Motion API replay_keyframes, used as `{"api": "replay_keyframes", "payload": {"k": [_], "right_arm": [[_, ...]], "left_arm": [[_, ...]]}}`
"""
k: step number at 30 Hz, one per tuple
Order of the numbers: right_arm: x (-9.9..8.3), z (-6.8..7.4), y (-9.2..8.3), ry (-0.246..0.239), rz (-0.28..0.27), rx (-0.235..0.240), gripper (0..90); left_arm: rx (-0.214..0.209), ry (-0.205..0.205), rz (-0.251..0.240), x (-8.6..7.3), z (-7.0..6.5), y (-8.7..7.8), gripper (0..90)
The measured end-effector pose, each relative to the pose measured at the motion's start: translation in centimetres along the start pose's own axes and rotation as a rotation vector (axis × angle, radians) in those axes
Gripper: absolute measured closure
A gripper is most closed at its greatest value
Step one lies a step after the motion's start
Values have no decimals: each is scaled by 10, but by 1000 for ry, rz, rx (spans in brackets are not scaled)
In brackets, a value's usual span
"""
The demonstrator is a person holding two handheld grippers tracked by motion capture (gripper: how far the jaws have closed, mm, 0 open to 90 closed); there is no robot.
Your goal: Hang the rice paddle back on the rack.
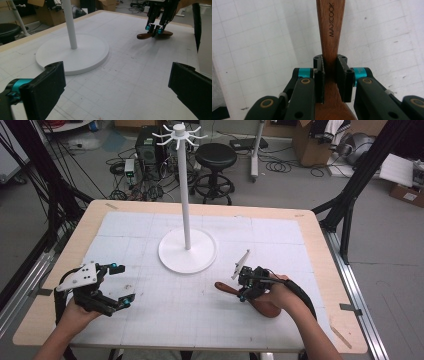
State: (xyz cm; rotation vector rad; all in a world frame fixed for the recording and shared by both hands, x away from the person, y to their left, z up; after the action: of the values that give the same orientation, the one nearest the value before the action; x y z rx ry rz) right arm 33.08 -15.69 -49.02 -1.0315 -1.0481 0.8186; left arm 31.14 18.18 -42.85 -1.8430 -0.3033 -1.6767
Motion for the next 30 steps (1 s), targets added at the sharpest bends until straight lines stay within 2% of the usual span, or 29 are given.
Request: {"api": "replay_keyframes", "payload": {"k": [20, 23, 30], "right_arm": [[7, 7, -44, -9, -253, 37, 789], [7, 9, -49, -3, -275, 47, 789], [14, 12, -59, -23, -349, 60, 789]], "left_arm": [[-2, -5, 0, 0, 0, 0, 17], [2, -2, -1, 0, 1, 0, 17], [2, -3, -2, 0, 0, 0, 18]]}}
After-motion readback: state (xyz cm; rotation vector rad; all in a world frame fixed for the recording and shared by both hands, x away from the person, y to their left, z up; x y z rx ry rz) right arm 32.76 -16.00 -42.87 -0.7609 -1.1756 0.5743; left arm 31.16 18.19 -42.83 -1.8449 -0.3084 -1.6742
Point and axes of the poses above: each handheld gripper's, and its own axes: y roughly forward along the jaws, x roughly out of its top, z roughly to its left, the point moved 10 cm from there along y, roughly forward along the jaws, and after that the axes turned 6 degrees about x, right-handed, at the moved point
